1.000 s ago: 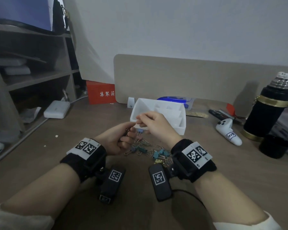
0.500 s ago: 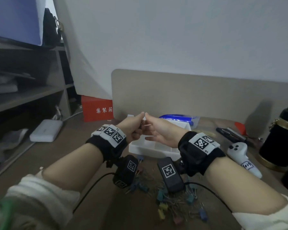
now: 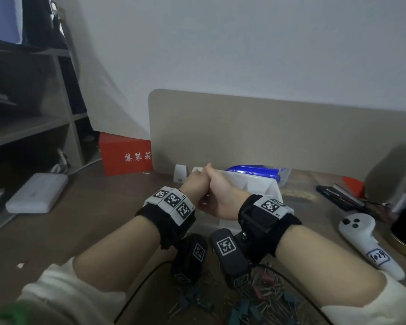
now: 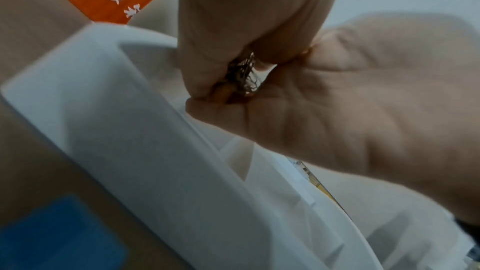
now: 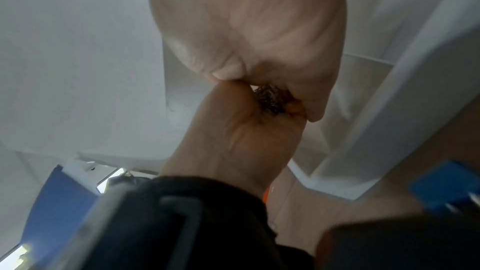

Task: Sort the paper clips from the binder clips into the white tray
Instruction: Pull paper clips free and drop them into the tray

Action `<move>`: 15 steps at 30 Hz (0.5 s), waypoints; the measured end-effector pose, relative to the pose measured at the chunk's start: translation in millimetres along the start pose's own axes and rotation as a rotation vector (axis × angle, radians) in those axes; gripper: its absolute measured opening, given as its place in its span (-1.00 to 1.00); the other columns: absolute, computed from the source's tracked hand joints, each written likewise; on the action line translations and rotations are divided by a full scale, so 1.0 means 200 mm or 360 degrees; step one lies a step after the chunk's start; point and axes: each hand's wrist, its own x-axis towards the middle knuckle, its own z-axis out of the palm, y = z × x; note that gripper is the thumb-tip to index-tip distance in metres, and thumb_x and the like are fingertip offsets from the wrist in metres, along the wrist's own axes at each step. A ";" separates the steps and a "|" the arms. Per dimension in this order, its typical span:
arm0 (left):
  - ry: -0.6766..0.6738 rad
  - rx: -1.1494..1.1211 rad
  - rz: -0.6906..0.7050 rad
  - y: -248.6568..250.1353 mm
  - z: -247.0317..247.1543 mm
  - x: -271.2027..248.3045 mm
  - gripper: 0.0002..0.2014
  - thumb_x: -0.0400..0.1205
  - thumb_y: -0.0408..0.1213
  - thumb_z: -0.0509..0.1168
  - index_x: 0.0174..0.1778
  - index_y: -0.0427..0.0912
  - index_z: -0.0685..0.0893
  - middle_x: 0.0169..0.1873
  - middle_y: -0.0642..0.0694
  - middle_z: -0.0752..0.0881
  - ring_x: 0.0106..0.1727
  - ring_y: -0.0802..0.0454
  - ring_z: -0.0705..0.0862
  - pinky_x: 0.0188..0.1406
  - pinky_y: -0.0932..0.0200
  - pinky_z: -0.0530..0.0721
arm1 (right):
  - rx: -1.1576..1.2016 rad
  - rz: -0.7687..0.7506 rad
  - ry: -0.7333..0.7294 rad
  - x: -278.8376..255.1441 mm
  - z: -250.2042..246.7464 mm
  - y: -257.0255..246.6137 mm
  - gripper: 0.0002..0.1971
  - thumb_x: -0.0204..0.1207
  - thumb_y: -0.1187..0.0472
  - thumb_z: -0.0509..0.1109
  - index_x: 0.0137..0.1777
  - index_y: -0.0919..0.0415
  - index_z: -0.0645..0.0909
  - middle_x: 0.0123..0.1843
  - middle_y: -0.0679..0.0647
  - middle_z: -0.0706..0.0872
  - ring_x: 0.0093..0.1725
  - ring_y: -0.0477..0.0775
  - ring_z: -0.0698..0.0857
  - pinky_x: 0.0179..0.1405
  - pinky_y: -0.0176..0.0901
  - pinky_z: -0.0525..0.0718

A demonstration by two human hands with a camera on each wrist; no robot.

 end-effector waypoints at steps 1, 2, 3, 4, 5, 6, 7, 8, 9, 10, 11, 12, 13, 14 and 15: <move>-0.0008 -0.0049 -0.0018 0.00 0.02 0.01 -0.44 0.72 0.11 0.01 0.46 -0.26 0.44 0.43 -0.26 0.52 0.42 -0.16 0.51 0.43 0.07 0.40 | 0.0030 0.0020 0.0003 0.00 0.00 0.00 -0.39 0.67 -0.24 0.08 0.38 0.29 0.51 0.39 0.20 0.60 0.43 0.15 0.54 0.52 -0.02 0.43; -0.0001 -0.0062 -0.0024 -0.01 0.03 0.01 -0.42 0.73 0.09 0.02 0.50 -0.30 0.40 0.46 -0.30 0.47 0.47 -0.22 0.45 0.45 0.00 0.38 | 0.0045 0.0035 0.0002 0.00 0.01 0.00 -0.34 0.67 -0.24 0.07 0.44 0.34 0.46 0.43 0.23 0.57 0.47 0.18 0.50 0.53 0.01 0.40; 0.0000 -0.0071 -0.0029 -0.01 0.04 0.01 -0.39 0.72 0.09 0.03 0.53 -0.33 0.37 0.49 -0.34 0.43 0.50 -0.27 0.42 0.48 -0.09 0.35 | 0.0035 0.0029 0.0008 0.01 0.00 0.01 -0.30 0.68 -0.24 0.03 0.50 0.39 0.39 0.49 0.28 0.51 0.52 0.22 0.45 0.56 0.06 0.34; -0.0024 -0.0120 -0.0074 -0.03 0.05 0.01 -0.34 0.69 0.14 0.06 0.53 -0.32 0.38 0.49 -0.33 0.43 0.50 -0.27 0.43 0.53 -0.10 0.35 | 0.0008 0.0003 0.0033 0.01 0.01 0.01 -0.28 0.70 -0.22 -0.03 0.54 0.43 0.32 0.54 0.34 0.43 0.56 0.27 0.38 0.60 0.10 0.27; -0.0084 -0.0212 -0.0171 -0.03 0.05 0.01 -0.30 0.62 0.21 0.09 0.50 -0.30 0.44 0.46 -0.27 0.48 0.47 -0.21 0.47 0.53 -0.07 0.36 | -0.0018 -0.0032 0.0056 0.02 0.00 0.01 -0.29 0.72 -0.21 -0.07 0.52 0.43 0.35 0.55 0.36 0.41 0.57 0.28 0.36 0.61 0.12 0.24; -0.0149 -0.0296 -0.0239 -0.03 0.04 0.00 -0.27 0.57 0.26 0.09 0.44 -0.28 0.51 0.41 -0.24 0.55 0.41 -0.15 0.53 0.51 -0.03 0.39 | -0.0016 -0.0016 0.0069 0.04 -0.02 0.02 -0.33 0.71 -0.22 -0.04 0.42 0.38 0.48 0.50 0.34 0.48 0.52 0.27 0.43 0.58 0.12 0.29; -0.0178 -0.0352 -0.0268 -0.02 0.02 0.00 -0.28 0.58 0.28 0.06 0.36 -0.28 0.59 0.32 -0.24 0.62 0.34 -0.13 0.58 0.47 -0.04 0.43 | 0.0002 0.0030 0.0060 0.05 -0.03 0.02 -0.37 0.68 -0.24 0.02 0.27 0.31 0.59 0.42 0.31 0.57 0.44 0.25 0.52 0.53 0.13 0.39; -0.0161 -0.0378 -0.0264 -0.02 0.00 0.01 -0.29 0.63 0.28 -0.01 0.28 -0.30 0.63 0.22 -0.26 0.68 0.26 -0.15 0.63 0.42 -0.07 0.49 | -0.0008 0.0073 0.0049 0.05 -0.04 0.02 -0.40 0.65 -0.28 0.06 0.15 0.26 0.63 0.34 0.28 0.64 0.35 0.24 0.59 0.46 0.15 0.47; -0.0128 -0.0382 -0.0253 -0.02 -0.02 0.02 -0.27 0.66 0.28 -0.09 0.25 -0.31 0.64 0.15 -0.28 0.71 0.20 -0.17 0.66 0.36 -0.10 0.53 | -0.0022 0.0086 0.0036 0.05 -0.04 0.02 -0.40 0.64 -0.30 0.06 0.09 0.24 0.64 0.27 0.27 0.67 0.29 0.24 0.62 0.40 0.16 0.52; -0.0101 -0.0367 -0.0214 -0.03 -0.04 0.03 -0.26 0.68 0.28 -0.15 0.26 -0.30 0.62 0.13 -0.29 0.71 0.17 -0.18 0.67 0.33 -0.13 0.55 | -0.0038 0.0093 0.0037 0.06 -0.05 0.03 -0.40 0.63 -0.31 0.05 0.05 0.23 0.64 0.20 0.27 0.68 0.23 0.25 0.63 0.35 0.16 0.54; -0.0091 -0.0350 -0.0187 -0.03 -0.04 0.04 -0.25 0.67 0.30 -0.18 0.29 -0.28 0.59 0.14 -0.29 0.71 0.18 -0.19 0.67 0.33 -0.15 0.55 | -0.0046 0.0092 0.0039 0.06 -0.04 0.03 -0.40 0.64 -0.32 0.04 0.02 0.22 0.63 0.15 0.27 0.69 0.19 0.24 0.64 0.30 0.15 0.56; -0.0097 -0.0321 -0.0163 -0.03 -0.05 0.03 -0.25 0.67 0.30 -0.20 0.32 -0.26 0.57 0.18 -0.30 0.70 0.20 -0.19 0.66 0.33 -0.15 0.55 | -0.0051 0.0081 0.0036 0.06 -0.04 0.03 -0.39 0.64 -0.32 0.03 0.02 0.22 0.63 0.15 0.26 0.69 0.18 0.24 0.64 0.29 0.14 0.57; -0.0098 -0.0307 -0.0149 -0.03 -0.05 0.01 -0.25 0.67 0.30 -0.21 0.36 -0.25 0.54 0.23 -0.30 0.67 0.24 -0.19 0.65 0.33 -0.12 0.54 | -0.0060 0.0066 0.0011 0.05 -0.03 0.03 -0.37 0.63 -0.33 0.02 0.08 0.23 0.63 0.20 0.27 0.69 0.22 0.24 0.64 0.32 0.14 0.56; -0.0100 -0.0311 -0.0142 -0.02 -0.06 0.00 -0.25 0.68 0.30 -0.21 0.38 -0.25 0.52 0.27 -0.30 0.65 0.28 -0.18 0.62 0.31 -0.06 0.54 | -0.0054 0.0056 -0.0020 0.04 -0.03 0.03 -0.34 0.63 -0.33 0.01 0.18 0.24 0.63 0.27 0.27 0.68 0.28 0.24 0.64 0.37 0.15 0.54; -0.0091 -0.0312 -0.0129 -0.01 -0.07 -0.01 -0.27 0.68 0.28 -0.21 0.38 -0.26 0.50 0.29 -0.29 0.63 0.31 -0.17 0.60 0.26 -0.01 0.53 | -0.0044 0.0041 -0.0070 0.02 -0.03 0.02 -0.31 0.64 -0.34 -0.02 0.28 0.25 0.61 0.32 0.27 0.66 0.33 0.23 0.62 0.42 0.16 0.50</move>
